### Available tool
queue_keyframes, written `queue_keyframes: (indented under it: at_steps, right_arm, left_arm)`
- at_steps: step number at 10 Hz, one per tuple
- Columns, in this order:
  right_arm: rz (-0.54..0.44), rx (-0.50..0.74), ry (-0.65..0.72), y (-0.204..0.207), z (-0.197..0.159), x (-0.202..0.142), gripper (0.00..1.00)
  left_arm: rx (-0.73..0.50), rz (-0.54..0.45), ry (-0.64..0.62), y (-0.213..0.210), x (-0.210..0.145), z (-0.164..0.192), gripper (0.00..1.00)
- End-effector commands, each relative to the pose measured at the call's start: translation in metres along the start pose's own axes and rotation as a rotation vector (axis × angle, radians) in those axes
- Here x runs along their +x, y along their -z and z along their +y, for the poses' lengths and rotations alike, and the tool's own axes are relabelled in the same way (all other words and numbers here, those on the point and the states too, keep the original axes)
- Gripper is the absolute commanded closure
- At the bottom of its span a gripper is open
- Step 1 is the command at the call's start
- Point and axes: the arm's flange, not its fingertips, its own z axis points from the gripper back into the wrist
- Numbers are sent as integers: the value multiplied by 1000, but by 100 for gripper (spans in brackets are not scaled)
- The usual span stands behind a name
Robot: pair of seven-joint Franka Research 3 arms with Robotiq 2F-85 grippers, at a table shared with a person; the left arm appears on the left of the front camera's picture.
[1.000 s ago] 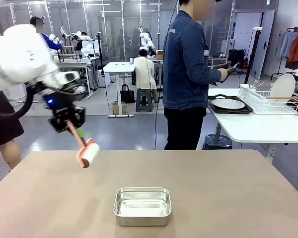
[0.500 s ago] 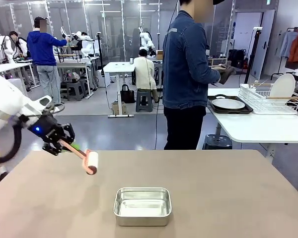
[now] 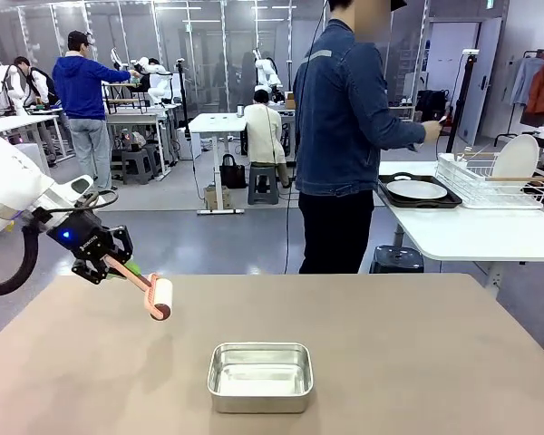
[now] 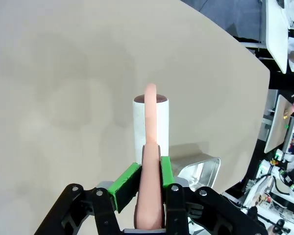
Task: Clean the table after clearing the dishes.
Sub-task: When the right (or left) Handle tray is removed, use the right hand (or left hand) to clean the right (or left) side of the table with the Lint Roller.
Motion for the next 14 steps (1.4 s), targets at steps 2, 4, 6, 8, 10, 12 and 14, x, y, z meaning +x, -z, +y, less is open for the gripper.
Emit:
queue_keyframes:
  at_steps: [2, 4, 6, 8, 10, 12, 14]
  right_arm:
    - [16, 2, -19, 0, 3, -3, 0]
    - [16, 2, -19, 0, 3, -3, 0]
    - [16, 2, -19, 0, 3, -3, 0]
    - [16, 2, -19, 0, 3, -3, 0]
    - [16, 2, -19, 0, 3, -3, 0]
    - [16, 2, -19, 0, 3, -3, 0]
    - [16, 2, -19, 0, 3, -3, 0]
  left_arm:
    - [-32, 78, 64, 16, -6, 3, 77]
    - [-118, 111, 143, 37, -6, 20, 77]
    - [-255, 125, 161, 54, -9, 37, 77]
    - [-308, 152, 164, 78, -6, 57, 77]
    - [-396, 161, 122, 100, 2, 74, 77]
    - [-392, 161, 105, 116, 5, 84, 77]
    - [-392, 155, 106, 123, 12, 92, 77]
